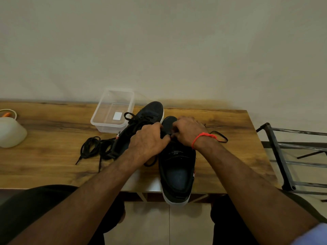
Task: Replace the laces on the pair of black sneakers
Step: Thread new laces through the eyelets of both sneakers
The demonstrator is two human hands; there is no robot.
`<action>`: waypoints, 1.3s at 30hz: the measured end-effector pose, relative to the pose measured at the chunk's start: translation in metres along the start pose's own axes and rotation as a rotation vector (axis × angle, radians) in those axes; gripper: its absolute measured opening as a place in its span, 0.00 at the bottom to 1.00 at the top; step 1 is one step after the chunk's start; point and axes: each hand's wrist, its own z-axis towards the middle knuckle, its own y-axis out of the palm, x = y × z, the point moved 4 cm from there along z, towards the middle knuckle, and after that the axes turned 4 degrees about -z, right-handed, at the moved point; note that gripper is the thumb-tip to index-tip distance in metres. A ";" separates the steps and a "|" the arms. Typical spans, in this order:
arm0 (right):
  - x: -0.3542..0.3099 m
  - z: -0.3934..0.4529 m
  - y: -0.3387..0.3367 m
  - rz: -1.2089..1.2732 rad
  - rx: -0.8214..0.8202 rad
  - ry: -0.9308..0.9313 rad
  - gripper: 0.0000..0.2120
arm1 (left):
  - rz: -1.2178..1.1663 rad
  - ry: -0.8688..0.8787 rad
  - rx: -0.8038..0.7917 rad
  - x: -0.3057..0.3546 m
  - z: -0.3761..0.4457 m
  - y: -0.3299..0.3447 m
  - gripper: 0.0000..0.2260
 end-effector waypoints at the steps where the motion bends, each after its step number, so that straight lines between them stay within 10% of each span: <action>1: 0.002 0.001 -0.001 0.017 -0.016 0.025 0.08 | -0.003 0.000 -0.004 -0.001 0.001 -0.003 0.20; 10: 0.028 -0.001 -0.011 0.475 -0.121 0.133 0.11 | -0.135 -0.022 -0.039 -0.006 0.003 -0.005 0.12; 39: 0.061 -0.010 -0.007 0.244 -0.283 0.133 0.09 | 0.163 0.011 0.001 -0.006 0.001 -0.007 0.10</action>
